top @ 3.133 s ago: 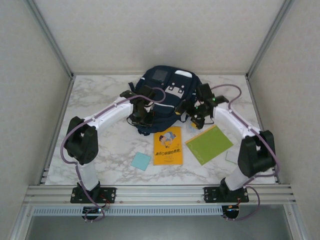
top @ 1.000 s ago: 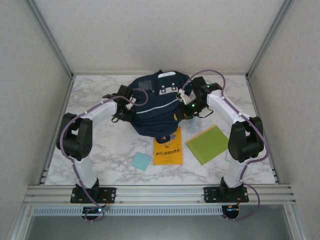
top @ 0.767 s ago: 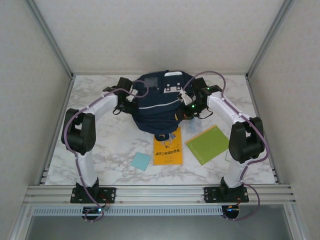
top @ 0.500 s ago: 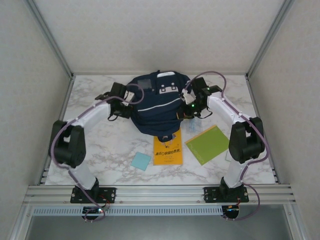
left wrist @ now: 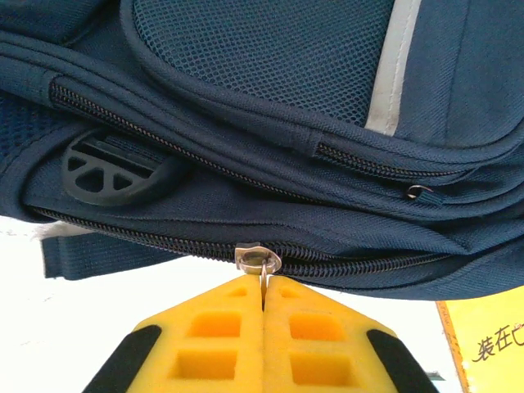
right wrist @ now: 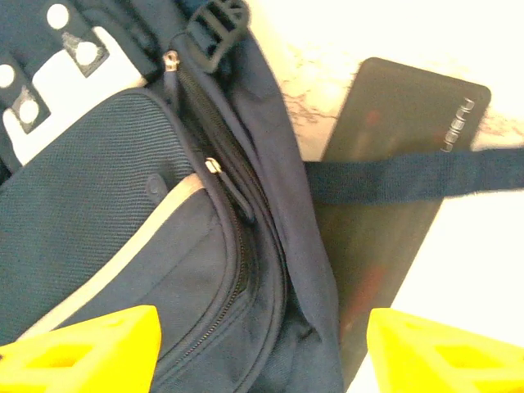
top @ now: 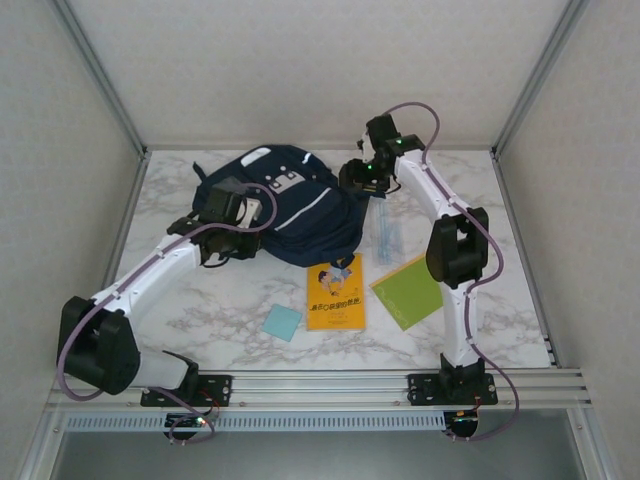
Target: Pack books, pencil case, and school supplies into a backpack
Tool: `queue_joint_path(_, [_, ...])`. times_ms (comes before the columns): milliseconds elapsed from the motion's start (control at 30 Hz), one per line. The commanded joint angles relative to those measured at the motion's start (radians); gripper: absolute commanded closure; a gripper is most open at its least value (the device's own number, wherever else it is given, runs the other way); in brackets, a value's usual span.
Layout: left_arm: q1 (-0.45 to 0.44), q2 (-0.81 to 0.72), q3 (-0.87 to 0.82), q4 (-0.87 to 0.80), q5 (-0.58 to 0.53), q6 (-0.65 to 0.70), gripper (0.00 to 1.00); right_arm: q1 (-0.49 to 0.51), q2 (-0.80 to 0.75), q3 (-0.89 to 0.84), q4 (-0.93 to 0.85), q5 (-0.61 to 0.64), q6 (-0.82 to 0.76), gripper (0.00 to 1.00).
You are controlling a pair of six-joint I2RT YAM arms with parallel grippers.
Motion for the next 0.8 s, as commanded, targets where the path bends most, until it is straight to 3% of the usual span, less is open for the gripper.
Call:
queue_joint_path(0, [-0.029, 0.036, 0.039, 0.026, 0.001, -0.064, 1.0, -0.004, -0.075, -0.04, -0.053, 0.057, 0.131, 0.15])
queue_joint_path(33, [-0.036, 0.05, 0.047, 0.026, -0.006, -0.072, 1.0, -0.002, -0.121, -0.111, -0.031, 0.055, 0.156, 0.02])
queue_joint_path(67, [-0.043, 0.063, 0.054, 0.027, -0.006, -0.08, 1.0, -0.001, -0.175, -0.201, 0.006, 0.042, 0.184, 0.01])
queue_joint_path(267, [-0.083, 0.135, 0.079, 0.011, -0.012, -0.094, 1.0, 0.021, -0.427, -0.692, 0.285, -0.092, 0.432, 0.01])
queue_joint_path(433, [-0.09, 0.167, 0.097, -0.035, -0.024, -0.082, 1.0, 0.097, -0.43, -0.829, 0.448, -0.12, 0.508, 0.06])
queue_joint_path(500, [-0.091, 0.17, 0.096, -0.052, -0.059, -0.077, 1.0, 0.112, -0.411, -0.845, 0.51, -0.129, 0.525, 0.25])
queue_joint_path(600, [-0.081, 0.186, 0.097, -0.08, -0.143, -0.076, 1.0, 0.112, -0.394, -0.859, 0.565, -0.111, 0.542, 0.67])
queue_joint_path(667, [-0.06, 0.206, 0.098, -0.101, -0.21, -0.087, 1.0, 0.109, -0.392, -0.853, 0.56, -0.091, 0.531, 1.0])
queue_joint_path(767, [0.003, 0.242, 0.105, -0.127, -0.288, -0.09, 1.0, 0.103, -0.395, -0.833, 0.515, -0.063, 0.497, 1.0])
